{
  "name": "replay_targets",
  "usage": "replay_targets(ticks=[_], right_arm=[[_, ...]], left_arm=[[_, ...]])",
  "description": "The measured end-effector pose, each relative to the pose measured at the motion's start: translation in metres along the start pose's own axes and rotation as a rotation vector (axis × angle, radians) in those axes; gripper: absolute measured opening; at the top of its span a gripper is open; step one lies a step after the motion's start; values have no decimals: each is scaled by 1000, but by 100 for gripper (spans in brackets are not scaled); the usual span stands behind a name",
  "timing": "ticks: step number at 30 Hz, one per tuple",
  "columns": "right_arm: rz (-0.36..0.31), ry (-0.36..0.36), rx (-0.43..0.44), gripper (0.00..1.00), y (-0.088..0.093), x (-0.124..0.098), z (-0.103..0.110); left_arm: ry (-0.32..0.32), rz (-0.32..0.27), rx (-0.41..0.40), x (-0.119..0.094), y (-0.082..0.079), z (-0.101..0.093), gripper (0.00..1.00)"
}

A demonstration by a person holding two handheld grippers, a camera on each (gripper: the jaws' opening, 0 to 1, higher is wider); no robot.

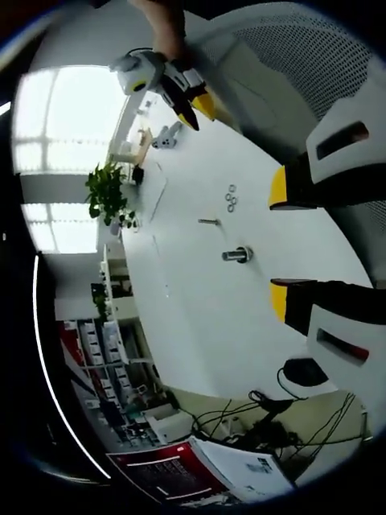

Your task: Place the washer onto the threaded stud by aligning its center hole with the stud, sliding it down to the base, and recovering from edge contact or off-axis alignment until the washer reaches the visible bottom stop.

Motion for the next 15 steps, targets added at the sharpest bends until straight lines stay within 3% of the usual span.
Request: replay_targets(ticks=[7, 15], right_arm=[[15, 2, -9, 36, 2, 1, 1], [33, 9, -4, 36, 4, 1, 0]], left_arm=[[32, 19, 24, 1, 3, -7, 31], [44, -18, -11, -1, -2, -6, 30]])
Point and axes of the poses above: the point that each gripper's makers call its tool centre point, and the gripper's own axes: x roughly forward along the fingers, z roughly to its left, y roughly out of its underside, the point moved 4 cm from there along -x, roughly backward along the fingers, and after that the axes turned 9 degrees about -y, right-handed, at the moved point
